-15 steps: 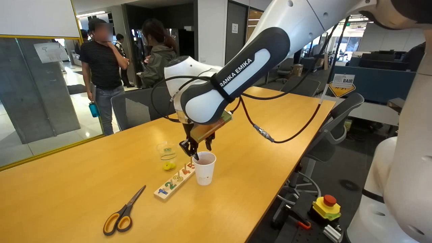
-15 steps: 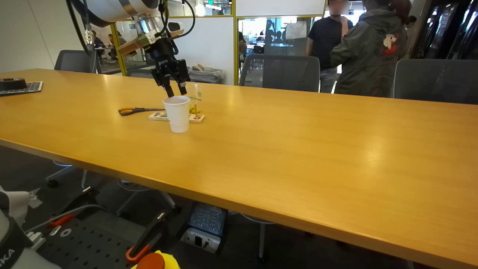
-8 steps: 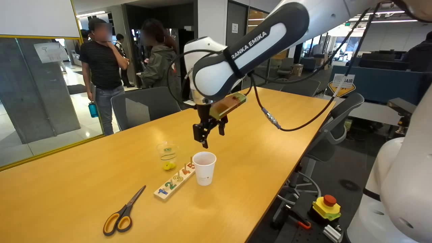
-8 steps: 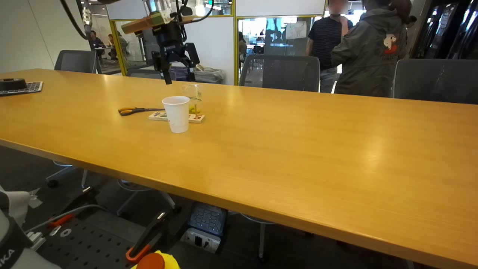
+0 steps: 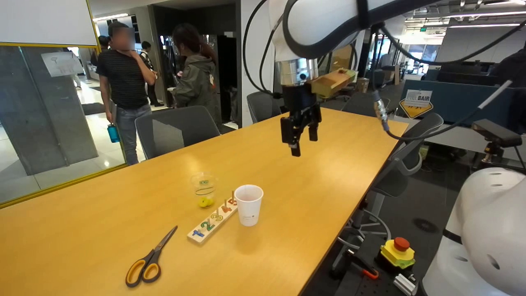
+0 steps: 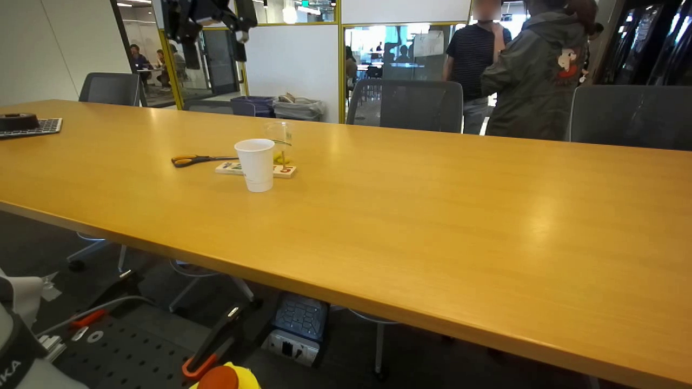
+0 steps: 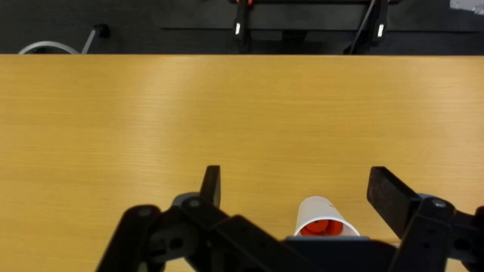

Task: Pick up the orange and yellow objects from the table and put them in the two cups

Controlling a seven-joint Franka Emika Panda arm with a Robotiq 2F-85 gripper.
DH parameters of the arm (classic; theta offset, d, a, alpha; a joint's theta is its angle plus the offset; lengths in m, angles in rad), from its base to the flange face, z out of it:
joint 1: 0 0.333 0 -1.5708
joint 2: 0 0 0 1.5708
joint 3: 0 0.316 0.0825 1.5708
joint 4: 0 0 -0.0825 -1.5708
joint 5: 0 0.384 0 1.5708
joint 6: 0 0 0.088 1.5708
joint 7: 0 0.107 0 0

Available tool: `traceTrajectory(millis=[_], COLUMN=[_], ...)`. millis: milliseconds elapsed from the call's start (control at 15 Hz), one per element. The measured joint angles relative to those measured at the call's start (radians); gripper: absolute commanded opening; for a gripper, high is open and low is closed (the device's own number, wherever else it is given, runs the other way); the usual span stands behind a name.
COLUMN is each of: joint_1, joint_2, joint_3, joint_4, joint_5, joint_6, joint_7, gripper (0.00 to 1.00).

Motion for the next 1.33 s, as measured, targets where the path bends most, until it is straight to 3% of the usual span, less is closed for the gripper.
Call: traceTrajectory(millis=[267,600,933,1333], joint_1=[0.000,-0.008,-0.038,-0.063], joint_2=[-0.193,-0.352,-0.428,-0.434], joint_3=[-0.019,-0.098,-0.153,-0.197], joint_4=[-0.027,-0.071,-0.133,-0.164], joint_5=[0.013,0.052,0.051,0.043], joint_6=[-0.109,-0.130,-0.127,-0.097], joint_7=[-0.020,-0.050,-0.119,-0.186], gripper=[1.00,1.00,1.00,1.00])
